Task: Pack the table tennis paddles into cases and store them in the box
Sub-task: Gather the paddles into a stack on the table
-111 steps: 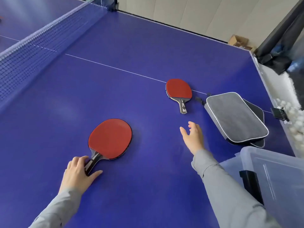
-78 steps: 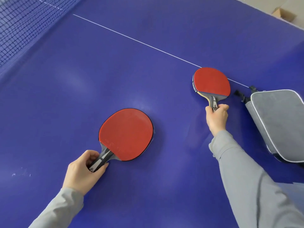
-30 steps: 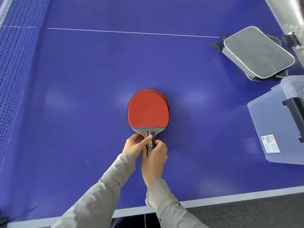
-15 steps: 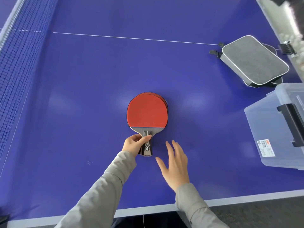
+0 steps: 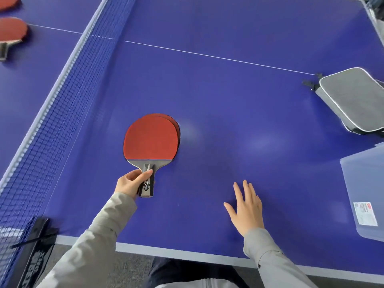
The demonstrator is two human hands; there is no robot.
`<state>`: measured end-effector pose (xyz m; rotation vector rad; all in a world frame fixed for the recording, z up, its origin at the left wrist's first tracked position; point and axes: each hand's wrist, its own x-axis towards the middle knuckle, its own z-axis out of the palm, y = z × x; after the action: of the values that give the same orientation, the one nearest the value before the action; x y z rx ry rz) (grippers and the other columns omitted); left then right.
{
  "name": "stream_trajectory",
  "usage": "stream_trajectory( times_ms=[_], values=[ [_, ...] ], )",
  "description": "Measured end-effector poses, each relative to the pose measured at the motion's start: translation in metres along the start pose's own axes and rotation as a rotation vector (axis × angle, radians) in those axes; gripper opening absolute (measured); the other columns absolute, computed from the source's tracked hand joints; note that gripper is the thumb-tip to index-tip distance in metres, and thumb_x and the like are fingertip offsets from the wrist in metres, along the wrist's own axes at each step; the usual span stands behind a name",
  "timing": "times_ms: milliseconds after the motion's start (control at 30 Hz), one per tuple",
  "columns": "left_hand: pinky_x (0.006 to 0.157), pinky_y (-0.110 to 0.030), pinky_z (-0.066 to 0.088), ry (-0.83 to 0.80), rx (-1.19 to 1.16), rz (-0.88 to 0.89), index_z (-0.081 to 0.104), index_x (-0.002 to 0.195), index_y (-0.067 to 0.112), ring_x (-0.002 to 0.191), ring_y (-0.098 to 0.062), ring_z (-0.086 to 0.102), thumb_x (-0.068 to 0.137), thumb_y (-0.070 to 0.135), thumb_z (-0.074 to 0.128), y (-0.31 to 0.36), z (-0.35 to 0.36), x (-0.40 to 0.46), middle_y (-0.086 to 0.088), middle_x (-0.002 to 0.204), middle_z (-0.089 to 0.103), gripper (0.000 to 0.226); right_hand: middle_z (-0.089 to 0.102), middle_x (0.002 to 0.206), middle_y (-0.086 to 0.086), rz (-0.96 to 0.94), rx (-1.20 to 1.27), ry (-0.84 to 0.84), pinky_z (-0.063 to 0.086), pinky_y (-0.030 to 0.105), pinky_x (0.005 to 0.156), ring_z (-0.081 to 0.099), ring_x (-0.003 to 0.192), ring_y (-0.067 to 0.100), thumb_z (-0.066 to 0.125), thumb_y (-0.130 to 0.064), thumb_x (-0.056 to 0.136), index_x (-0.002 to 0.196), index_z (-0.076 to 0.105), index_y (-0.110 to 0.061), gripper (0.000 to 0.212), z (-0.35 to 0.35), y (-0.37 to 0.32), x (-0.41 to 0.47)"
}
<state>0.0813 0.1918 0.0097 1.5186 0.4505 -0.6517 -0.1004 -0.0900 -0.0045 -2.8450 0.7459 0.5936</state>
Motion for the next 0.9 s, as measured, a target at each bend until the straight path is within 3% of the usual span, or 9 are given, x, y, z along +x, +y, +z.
stream_trajectory(
  times_ms=[100, 133, 267, 333, 500, 600, 767, 900],
  values=[
    [0.075, -0.043, 0.052, 0.081, 0.065, -0.012, 0.064, 0.094, 0.004, 0.083, -0.029, 0.066, 0.070, 0.028, 0.080, -0.003, -0.052, 0.001, -0.016, 0.088, 0.063, 0.038, -0.002, 0.160, 0.007, -0.004, -0.008, -0.007, 0.018, 0.042, 0.118, -0.002, 0.148, 0.025, 0.034, -0.054, 0.095, 0.152, 0.010, -0.023, 0.069, -0.002, -0.003, 0.000],
    [0.076, -0.042, 0.053, 0.094, 0.064, -0.023, 0.064, 0.099, 0.001, 0.084, -0.030, 0.066, 0.072, 0.027, 0.079, -0.004, -0.066, -0.001, -0.018, 0.092, 0.064, 0.040, -0.002, 0.160, 0.007, -0.004, -0.013, -0.010, 0.018, 0.043, 0.118, -0.002, 0.148, 0.025, 0.034, -0.054, 0.095, 0.152, 0.010, -0.023, 0.069, -0.003, -0.003, 0.000],
    [0.055, -0.024, 0.053, 0.104, 0.057, -0.035, 0.066, 0.100, -0.001, 0.066, -0.019, 0.069, 0.080, 0.017, 0.071, -0.008, -0.098, -0.004, -0.013, 0.078, 0.068, 0.028, 0.000, 0.160, 0.008, -0.001, -0.021, -0.020, 0.020, 0.043, 0.117, 0.000, 0.148, 0.026, 0.036, -0.053, 0.095, 0.152, 0.011, -0.022, 0.070, -0.003, -0.005, 0.001],
    [0.057, -0.023, 0.051, 0.104, 0.067, -0.036, 0.065, 0.104, -0.003, 0.066, -0.021, 0.067, 0.078, 0.019, 0.074, -0.007, -0.105, -0.004, -0.009, 0.071, 0.070, 0.036, 0.001, 0.160, 0.008, -0.002, -0.028, -0.021, 0.022, 0.043, 0.117, 0.001, 0.148, 0.026, 0.037, -0.053, 0.095, 0.151, 0.011, -0.021, 0.070, -0.003, -0.005, 0.001],
    [0.062, -0.028, 0.034, 0.080, 0.167, -0.063, 0.063, 0.101, -0.001, 0.073, -0.023, 0.045, 0.063, 0.031, 0.081, -0.006, -0.112, -0.005, -0.011, 0.085, 0.055, 0.053, 0.001, 0.160, 0.007, 0.010, -0.028, -0.024, 0.023, 0.043, 0.116, 0.001, 0.148, 0.025, 0.039, -0.054, 0.094, 0.151, 0.012, -0.022, 0.071, -0.002, -0.007, 0.002],
    [0.064, -0.026, 0.038, 0.096, 0.168, -0.065, 0.060, 0.114, -0.006, 0.068, -0.022, 0.048, 0.075, 0.020, 0.078, -0.007, -0.112, -0.004, -0.010, 0.087, 0.058, 0.050, 0.000, 0.160, 0.007, 0.016, -0.025, -0.028, 0.024, 0.042, 0.115, 0.001, 0.148, 0.025, 0.039, -0.053, 0.094, 0.151, 0.012, -0.022, 0.071, -0.003, -0.008, 0.003],
    [0.055, -0.018, 0.047, 0.232, 0.162, -0.022, 0.062, 0.108, 0.006, 0.063, -0.013, 0.055, 0.074, 0.016, 0.078, -0.008, -0.113, -0.007, -0.004, 0.079, 0.064, 0.039, 0.000, 0.160, 0.006, 0.023, -0.029, -0.031, 0.025, 0.041, 0.115, 0.001, 0.148, 0.025, 0.039, -0.053, 0.094, 0.151, 0.011, -0.023, 0.070, -0.003, -0.010, 0.003],
    [0.070, -0.028, 0.046, 0.243, 0.139, 0.022, 0.065, 0.106, 0.000, 0.074, -0.019, 0.056, 0.070, 0.020, 0.082, -0.016, -0.117, -0.007, -0.008, 0.086, 0.065, 0.044, -0.001, 0.160, 0.006, 0.033, -0.048, -0.041, 0.027, 0.040, 0.114, 0.000, 0.148, 0.026, 0.037, -0.053, 0.095, 0.151, 0.009, -0.022, 0.070, -0.003, -0.012, 0.004]
  ],
)
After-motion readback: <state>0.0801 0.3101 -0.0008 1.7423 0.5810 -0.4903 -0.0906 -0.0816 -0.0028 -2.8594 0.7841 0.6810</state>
